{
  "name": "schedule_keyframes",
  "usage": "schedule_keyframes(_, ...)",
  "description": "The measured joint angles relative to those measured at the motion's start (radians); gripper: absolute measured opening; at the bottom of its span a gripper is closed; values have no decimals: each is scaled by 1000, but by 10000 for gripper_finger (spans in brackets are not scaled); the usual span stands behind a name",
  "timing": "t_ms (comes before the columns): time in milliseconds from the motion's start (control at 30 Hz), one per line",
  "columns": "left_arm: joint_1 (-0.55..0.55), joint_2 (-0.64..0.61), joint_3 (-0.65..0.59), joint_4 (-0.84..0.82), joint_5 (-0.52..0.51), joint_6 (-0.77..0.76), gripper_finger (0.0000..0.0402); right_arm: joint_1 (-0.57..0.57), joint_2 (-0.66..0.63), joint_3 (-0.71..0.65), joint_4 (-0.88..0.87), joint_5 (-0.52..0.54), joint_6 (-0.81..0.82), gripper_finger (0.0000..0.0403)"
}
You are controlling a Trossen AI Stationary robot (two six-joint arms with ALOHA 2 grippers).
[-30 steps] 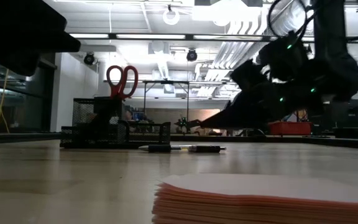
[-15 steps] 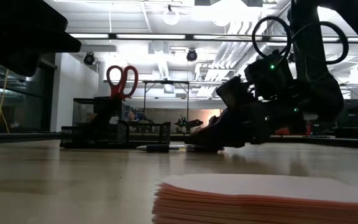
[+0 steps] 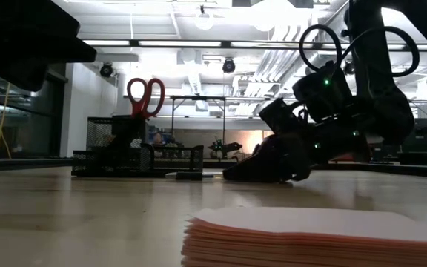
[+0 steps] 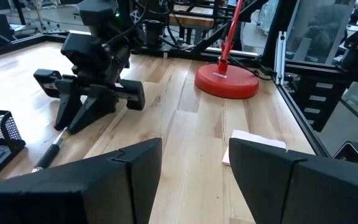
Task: Pick and place office supplies into organizer
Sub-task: Put the transparent pen into the desk organizer
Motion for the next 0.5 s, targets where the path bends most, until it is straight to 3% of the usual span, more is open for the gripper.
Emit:
schedule_keyframes(167, 0, 0, 0, 0, 0, 0, 177, 5, -2, 1, -18, 22, 5, 55)
schedule_keyframes(300, 0, 0, 0, 0, 0, 0, 177, 4, -5, -1, -9, -24, 1, 20)
schedule_keyframes(500, 0, 0, 0, 0, 3, 0, 177, 29, -58, -6, -69, -63, 24, 25)
